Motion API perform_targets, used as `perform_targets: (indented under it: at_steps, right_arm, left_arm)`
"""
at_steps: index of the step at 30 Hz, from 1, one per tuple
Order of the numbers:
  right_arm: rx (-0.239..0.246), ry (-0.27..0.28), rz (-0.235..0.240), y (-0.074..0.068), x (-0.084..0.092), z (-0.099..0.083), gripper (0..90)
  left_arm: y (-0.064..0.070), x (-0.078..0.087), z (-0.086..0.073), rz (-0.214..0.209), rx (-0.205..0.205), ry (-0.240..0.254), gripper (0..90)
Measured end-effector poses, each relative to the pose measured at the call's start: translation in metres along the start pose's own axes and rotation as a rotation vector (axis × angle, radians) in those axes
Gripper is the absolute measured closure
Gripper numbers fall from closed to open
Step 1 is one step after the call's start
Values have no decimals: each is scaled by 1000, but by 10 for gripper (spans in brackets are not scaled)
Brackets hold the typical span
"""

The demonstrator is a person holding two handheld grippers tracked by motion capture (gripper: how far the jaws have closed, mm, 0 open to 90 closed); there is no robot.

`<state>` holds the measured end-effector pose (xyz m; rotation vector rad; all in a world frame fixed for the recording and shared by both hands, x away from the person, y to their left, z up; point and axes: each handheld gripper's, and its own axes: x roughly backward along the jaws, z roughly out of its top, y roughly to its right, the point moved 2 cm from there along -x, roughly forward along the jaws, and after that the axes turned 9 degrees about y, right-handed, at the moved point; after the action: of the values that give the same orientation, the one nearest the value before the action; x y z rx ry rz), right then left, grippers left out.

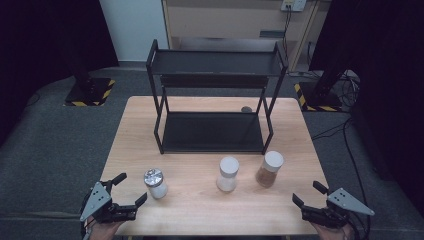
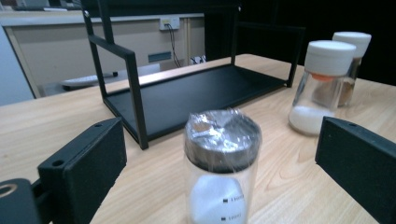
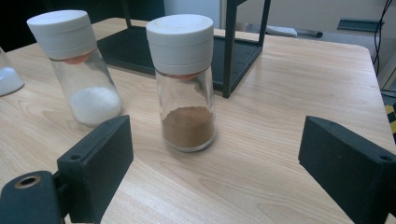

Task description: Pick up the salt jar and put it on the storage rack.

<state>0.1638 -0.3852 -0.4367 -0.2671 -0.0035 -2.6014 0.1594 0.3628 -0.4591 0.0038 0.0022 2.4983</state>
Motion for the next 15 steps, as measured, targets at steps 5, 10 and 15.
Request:
perform_targets:
  at_steps: [5, 10, 15]
  right_arm:
    - [-11, 6, 3, 2, 0, -1, 108]
    - [-14, 10, -2, 2, 1, -1, 108]
    - [-16, 13, -3, 2, 1, -1, 108]
  left_arm:
    - [-3, -2, 13, -13, 4, -30, 4]
    - [-11, -7, 27, -60, 6, -86, 5]
    - [-17, -15, 34, -82, 12, -137, 3]
